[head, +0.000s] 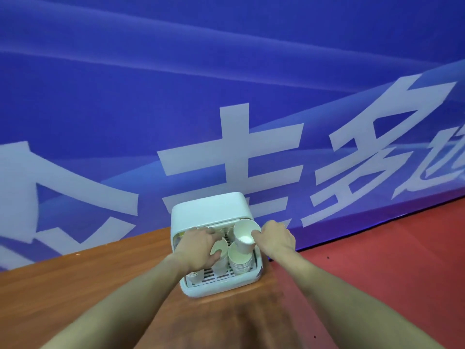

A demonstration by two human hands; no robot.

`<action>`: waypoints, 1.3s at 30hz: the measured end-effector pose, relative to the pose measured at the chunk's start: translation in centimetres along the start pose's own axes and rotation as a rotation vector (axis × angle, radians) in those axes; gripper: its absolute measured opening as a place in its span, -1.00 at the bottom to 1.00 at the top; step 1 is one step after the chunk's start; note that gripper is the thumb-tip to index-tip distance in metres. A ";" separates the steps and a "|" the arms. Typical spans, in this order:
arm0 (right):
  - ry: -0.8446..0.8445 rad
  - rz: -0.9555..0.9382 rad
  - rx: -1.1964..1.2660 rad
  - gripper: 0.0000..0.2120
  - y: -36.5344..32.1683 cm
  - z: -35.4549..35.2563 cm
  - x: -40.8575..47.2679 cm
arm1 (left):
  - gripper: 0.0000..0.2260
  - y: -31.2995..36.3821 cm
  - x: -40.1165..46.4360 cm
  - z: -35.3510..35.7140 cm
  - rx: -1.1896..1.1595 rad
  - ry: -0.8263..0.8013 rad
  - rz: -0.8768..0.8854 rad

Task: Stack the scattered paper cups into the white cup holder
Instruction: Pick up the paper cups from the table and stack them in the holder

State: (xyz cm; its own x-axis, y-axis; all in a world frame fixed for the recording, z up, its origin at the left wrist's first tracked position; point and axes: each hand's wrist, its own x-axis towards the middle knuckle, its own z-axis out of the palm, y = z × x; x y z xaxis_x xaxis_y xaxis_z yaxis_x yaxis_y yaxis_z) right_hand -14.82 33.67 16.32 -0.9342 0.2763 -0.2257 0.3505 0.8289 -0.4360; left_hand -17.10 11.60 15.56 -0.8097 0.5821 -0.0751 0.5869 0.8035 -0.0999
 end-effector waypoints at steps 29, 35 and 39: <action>-0.141 0.087 -0.061 -0.73 1.6 6.3 1.1 | -0.40 0.1 -3.0 6.7 -0.323 -0.028 0.015; -0.176 0.056 0.153 -0.72 2.2 6.8 1.8 | -0.81 1.6 -2.8 6.3 -0.449 0.224 -0.187; -0.293 0.047 0.354 -0.52 2.9 8.3 2.3 | -0.73 4.1 -2.5 7.3 -0.811 0.111 -0.425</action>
State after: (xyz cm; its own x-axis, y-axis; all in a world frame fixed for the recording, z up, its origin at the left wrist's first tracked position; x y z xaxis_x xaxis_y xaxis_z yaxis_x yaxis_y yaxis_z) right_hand -15.37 32.65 7.31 -0.8763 0.1182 -0.4670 0.4408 0.5878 -0.6783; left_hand -12.62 12.52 8.12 -0.9769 0.1930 -0.0914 0.0930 0.7697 0.6316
